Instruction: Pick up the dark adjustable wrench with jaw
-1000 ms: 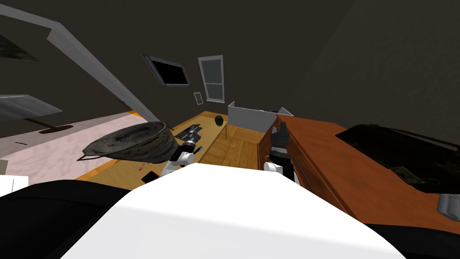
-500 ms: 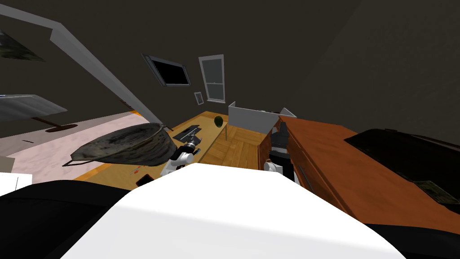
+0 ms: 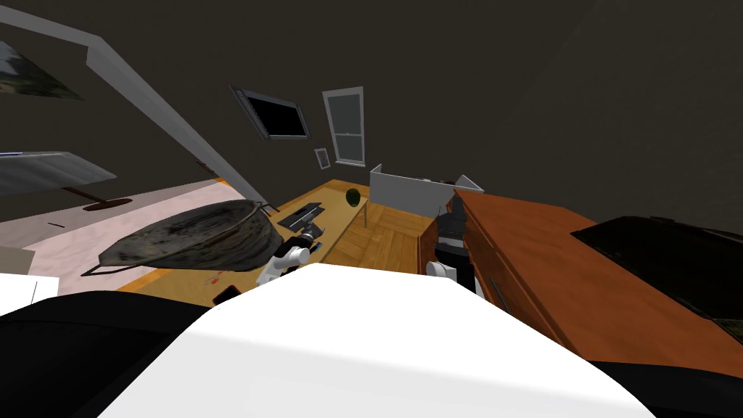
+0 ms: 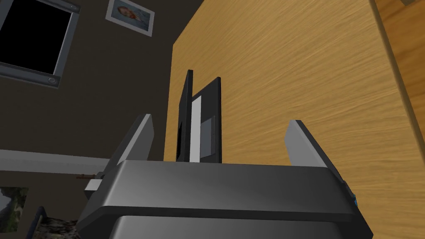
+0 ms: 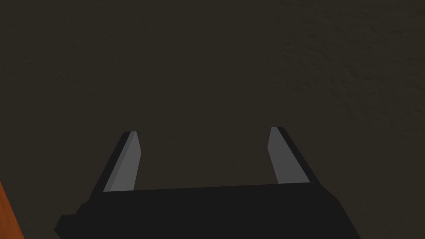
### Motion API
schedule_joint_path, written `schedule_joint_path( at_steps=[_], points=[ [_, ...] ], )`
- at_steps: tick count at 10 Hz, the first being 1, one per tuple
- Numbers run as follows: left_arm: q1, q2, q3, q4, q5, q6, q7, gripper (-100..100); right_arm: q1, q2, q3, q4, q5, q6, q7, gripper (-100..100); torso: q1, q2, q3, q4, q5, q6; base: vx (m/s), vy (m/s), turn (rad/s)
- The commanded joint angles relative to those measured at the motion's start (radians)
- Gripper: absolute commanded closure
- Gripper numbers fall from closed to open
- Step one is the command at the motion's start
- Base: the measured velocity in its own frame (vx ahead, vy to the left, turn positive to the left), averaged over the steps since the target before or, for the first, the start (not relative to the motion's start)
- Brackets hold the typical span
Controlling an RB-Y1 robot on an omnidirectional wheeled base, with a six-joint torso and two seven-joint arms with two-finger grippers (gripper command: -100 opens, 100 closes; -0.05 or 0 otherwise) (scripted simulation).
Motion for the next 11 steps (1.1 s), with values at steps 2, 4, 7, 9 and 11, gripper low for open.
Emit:
schedule_joint_path(
  at_steps=[2,4,7,9,11],
  points=[
    [-0.008,0.009,0.018,0.041,0.009,0.076,0.011,-100,0.0,0.0,0.0,0.0,0.0,0.0,0.0,0,0.001,0.002,0.001,0.0,0.0,0.0,0.06,-0.018,0.027],
    [-0.012,0.023,0.033,0.083,0.019,0.138,0.02,-100,0.0,0.0,0.0,0.0,0.0,0.0,0.0,0,0.001,0.0,0.0,0.0,0.0,0.0,0.087,-0.023,0.051],
    [-0.015,0.038,0.048,0.126,0.029,0.226,0.028,-100,0.0,0.0,0.0,0.0,0.0,0.0,0.0,0,0.002,-0.001,-0.001,0.0,0.0,0.0,0.085,-0.011,0.047],
    [-0.018,0.053,0.063,0.169,0.038,0.281,0.036,-100,0.0,0.0,0.0,0.0,0.0,0.0,0.0,0,0.002,-0.001,0.0,0.0,0.0,0.0,0.08,-0.017,0.05],
    [-0.02,0.069,0.079,0.213,0.046,0.321,0.043,-100,0.0,0.0,0.0,0.0,0.0,0.0,0.0,0,0.002,0.002,0.001,0.0,0.0,0.0,0.046,-0.007,0.032]
  ],
)
